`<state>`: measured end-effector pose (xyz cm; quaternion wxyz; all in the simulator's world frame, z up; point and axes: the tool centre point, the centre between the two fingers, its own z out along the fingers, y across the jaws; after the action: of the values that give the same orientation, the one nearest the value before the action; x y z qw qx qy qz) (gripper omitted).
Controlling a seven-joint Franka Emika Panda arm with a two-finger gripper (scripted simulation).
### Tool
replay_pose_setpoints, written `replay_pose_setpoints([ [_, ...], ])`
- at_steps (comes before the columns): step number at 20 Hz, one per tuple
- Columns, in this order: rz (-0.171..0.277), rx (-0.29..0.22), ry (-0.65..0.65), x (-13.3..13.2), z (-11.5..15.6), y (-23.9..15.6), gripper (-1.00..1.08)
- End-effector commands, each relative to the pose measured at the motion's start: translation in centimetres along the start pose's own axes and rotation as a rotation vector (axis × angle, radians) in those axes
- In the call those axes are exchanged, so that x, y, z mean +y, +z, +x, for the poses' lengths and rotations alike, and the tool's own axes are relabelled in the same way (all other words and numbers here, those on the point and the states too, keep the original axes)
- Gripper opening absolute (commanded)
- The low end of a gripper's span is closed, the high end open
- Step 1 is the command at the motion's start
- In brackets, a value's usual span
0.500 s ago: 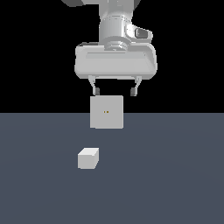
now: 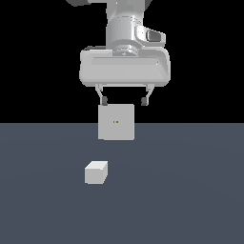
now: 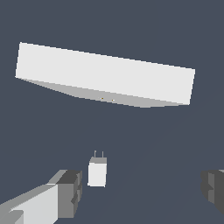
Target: Plug the charger into the wall socket.
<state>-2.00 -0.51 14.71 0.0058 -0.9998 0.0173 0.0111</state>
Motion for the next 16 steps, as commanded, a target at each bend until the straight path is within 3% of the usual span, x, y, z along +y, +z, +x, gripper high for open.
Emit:
replay_pose_setpoints([
  [1, -0.001, 0.011, 0.002, -0.2, -0.3, 0.3, 1.0],
  [16, -0.006, 0.144, 0.025, -2.3, -3.7, 4.0, 1.0],
])
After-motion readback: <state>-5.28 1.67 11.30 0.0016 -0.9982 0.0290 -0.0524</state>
